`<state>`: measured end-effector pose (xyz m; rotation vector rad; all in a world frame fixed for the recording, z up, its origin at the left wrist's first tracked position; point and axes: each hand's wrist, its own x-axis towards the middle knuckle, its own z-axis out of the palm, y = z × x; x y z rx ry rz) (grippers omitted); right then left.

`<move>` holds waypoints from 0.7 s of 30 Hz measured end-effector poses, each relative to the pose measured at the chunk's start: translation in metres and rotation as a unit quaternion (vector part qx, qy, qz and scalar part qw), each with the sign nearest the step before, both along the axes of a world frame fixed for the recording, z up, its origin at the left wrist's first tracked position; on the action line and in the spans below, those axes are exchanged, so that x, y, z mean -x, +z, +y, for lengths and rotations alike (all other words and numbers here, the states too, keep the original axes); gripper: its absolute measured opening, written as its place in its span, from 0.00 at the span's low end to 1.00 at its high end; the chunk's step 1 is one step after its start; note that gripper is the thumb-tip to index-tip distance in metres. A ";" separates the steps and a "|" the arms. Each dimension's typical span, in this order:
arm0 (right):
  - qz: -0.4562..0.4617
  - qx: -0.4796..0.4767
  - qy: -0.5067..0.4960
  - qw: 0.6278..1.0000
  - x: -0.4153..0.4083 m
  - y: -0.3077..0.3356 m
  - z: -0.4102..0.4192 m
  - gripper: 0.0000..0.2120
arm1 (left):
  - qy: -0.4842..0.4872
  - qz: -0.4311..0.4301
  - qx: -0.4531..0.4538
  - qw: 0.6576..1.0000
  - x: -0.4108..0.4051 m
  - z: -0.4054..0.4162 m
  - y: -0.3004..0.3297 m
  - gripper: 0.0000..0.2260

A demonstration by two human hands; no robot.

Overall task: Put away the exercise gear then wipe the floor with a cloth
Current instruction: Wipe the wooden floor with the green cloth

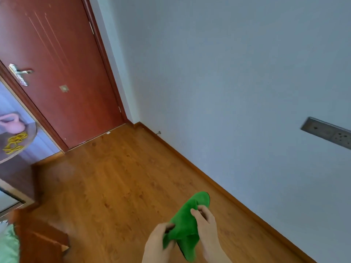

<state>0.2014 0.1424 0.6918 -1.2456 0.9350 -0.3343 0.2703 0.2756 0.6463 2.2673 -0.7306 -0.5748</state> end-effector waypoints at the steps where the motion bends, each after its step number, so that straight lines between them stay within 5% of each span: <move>1: 0.003 -0.001 -0.016 1.000 -0.012 -0.005 -0.003 0.09 | -0.013 0.001 -0.002 1.000 -0.015 -0.002 -0.003 0.16; 6: 0.018 -0.015 -0.100 0.995 -0.064 -0.022 -0.007 0.06 | -0.111 0.017 -0.034 0.993 -0.093 -0.021 -0.014 0.13; 10: 0.000 -0.059 -0.205 0.977 -0.097 -0.026 -0.005 0.05 | -0.231 0.115 -0.086 0.962 -0.168 -0.045 -0.041 0.15; 12: 0.001 -0.067 -0.249 0.966 -0.111 -0.029 -0.004 0.05 | -0.250 0.069 -0.139 0.956 -0.189 -0.066 -0.051 0.11; 18: 0.016 -0.077 -0.353 0.932 -0.110 -0.040 -0.014 0.06 | -0.353 0.035 -0.185 0.916 -0.213 -0.084 -0.111 0.33; 21: 0.036 -0.080 -0.399 0.913 -0.090 -0.053 -0.024 0.05 | -0.425 0.022 -0.190 0.884 -0.196 -0.107 -0.095 0.18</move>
